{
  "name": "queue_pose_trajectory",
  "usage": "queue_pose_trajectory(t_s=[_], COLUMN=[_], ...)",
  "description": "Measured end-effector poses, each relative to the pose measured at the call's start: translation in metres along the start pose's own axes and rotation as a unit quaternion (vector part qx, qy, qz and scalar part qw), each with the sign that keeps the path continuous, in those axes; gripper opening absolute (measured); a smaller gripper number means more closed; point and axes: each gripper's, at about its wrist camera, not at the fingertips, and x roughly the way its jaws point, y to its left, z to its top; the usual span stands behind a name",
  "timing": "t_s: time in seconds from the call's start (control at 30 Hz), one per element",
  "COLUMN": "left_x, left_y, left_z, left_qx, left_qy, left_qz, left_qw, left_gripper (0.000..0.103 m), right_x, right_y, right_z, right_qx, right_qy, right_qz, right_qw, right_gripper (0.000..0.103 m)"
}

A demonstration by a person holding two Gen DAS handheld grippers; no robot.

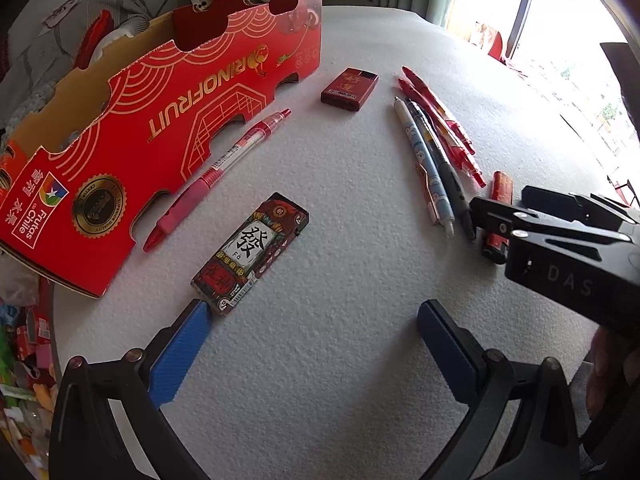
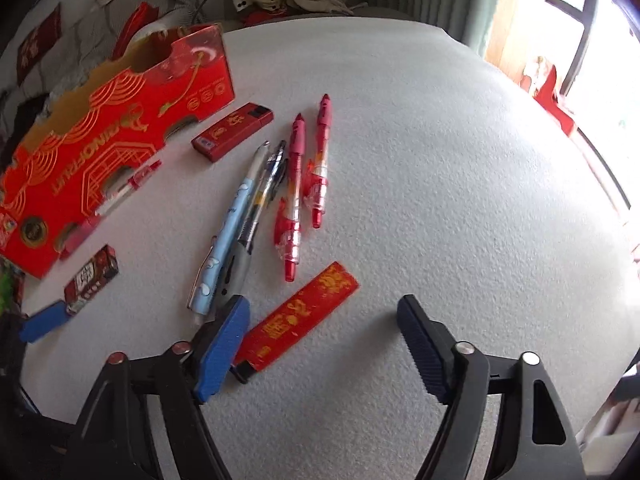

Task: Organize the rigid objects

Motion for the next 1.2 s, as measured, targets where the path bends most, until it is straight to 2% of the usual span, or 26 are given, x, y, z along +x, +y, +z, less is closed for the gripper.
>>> queue_pose_trajectory(t_s=[0.1,0.17,0.23,0.3,0.33,0.63,0.77,0.93,1.03,1.2], left_x=[0.0,0.0,0.0,0.0,0.0,-0.005,-0.01,-0.013,-0.015,-0.017], left_y=[0.0,-0.001,-0.002,-0.001,-0.002,-0.007,-0.012,-0.016,-0.012,-0.009], left_z=[0.0,0.0,0.0,-0.001,-0.001,-0.002,-0.002,-0.001,-0.002,-0.002], left_qx=[-0.002,-0.003,-0.004,-0.004,-0.003,-0.002,-0.016,-0.029,-0.046,-0.014], left_qy=[-0.001,-0.002,-0.003,-0.002,-0.002,-0.003,-0.011,-0.022,-0.03,-0.03], left_qz=[0.002,0.002,0.003,0.002,0.002,0.003,0.011,0.015,0.021,0.008], left_qw=[1.0,1.0,1.0,1.0,1.0,1.0,0.9997,0.9992,0.9983,0.9994], left_gripper=[0.103,0.103,0.103,0.102,0.102,0.095,0.084,0.076,0.061,0.061], right_x=[-0.002,-0.002,-0.002,-0.001,0.0,-0.003,-0.003,-0.004,-0.003,-0.003], right_y=[-0.001,-0.003,-0.003,0.0,0.001,-0.002,-0.005,-0.005,-0.008,-0.014], right_z=[0.001,0.002,0.003,0.004,0.004,0.001,0.0,-0.002,-0.001,-0.001], right_qx=[-0.006,-0.011,-0.016,-0.023,-0.025,-0.038,-0.047,-0.069,-0.086,-0.106], right_qy=[-0.002,-0.003,-0.005,-0.006,-0.006,-0.009,-0.01,-0.013,-0.011,-0.008], right_qz=[-0.003,-0.005,-0.003,-0.001,0.002,0.022,0.03,0.033,0.043,0.047], right_qw=[1.0,1.0,1.0,1.0,1.0,0.999,0.998,0.997,0.995,0.993], right_gripper=[0.046,0.038,0.035,0.023,0.02,0.02,0.02,0.02,0.02,0.02])
